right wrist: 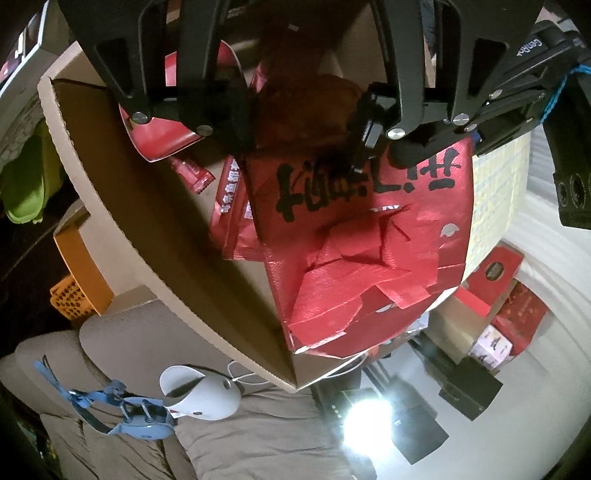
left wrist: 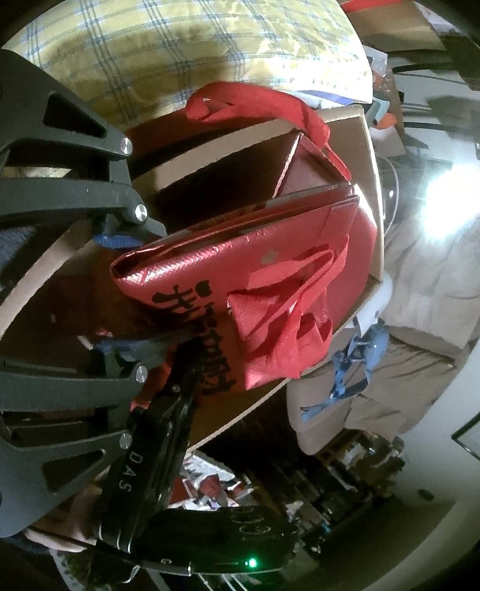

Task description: Organize objects

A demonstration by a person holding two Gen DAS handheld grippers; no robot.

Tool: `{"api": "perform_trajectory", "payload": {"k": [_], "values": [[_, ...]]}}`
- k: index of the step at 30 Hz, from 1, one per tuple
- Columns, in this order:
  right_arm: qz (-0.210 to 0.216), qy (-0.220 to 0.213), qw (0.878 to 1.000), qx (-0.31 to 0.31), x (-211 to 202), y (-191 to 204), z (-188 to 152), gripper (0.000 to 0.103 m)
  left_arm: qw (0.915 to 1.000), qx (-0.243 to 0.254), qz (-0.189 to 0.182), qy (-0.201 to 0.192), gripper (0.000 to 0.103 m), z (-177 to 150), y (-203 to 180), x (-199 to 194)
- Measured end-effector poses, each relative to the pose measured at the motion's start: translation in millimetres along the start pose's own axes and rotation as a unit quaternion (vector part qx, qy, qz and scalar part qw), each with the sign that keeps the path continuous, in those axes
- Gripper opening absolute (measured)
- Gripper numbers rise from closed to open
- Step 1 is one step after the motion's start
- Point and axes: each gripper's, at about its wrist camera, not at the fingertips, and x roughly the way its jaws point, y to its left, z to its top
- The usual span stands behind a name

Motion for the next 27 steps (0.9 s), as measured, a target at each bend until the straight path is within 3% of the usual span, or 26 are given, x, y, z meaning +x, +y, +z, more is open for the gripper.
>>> {"api": "perform_trajectory", "payload": {"k": [6,12,27], "values": [[-0.039,0.007,0.999,-0.011,-0.4,-0.4,0.0,0.054,0.9998,0.016,-0.001,0.011,0.037,-2.0,-6.0,-4.7],[-0.051,0.016,0.999,-0.011,0.3,-4.7,-2.5,0.054,0.9995,0.03,0.004,0.002,0.038,-3.7,-9.8,-16.7],[-0.081,0.038,0.995,-0.032,-1.6,0.2,-5.4,0.054,0.9981,0.026,0.032,-0.046,0.042,1.4,6.3,-67.0]]}}
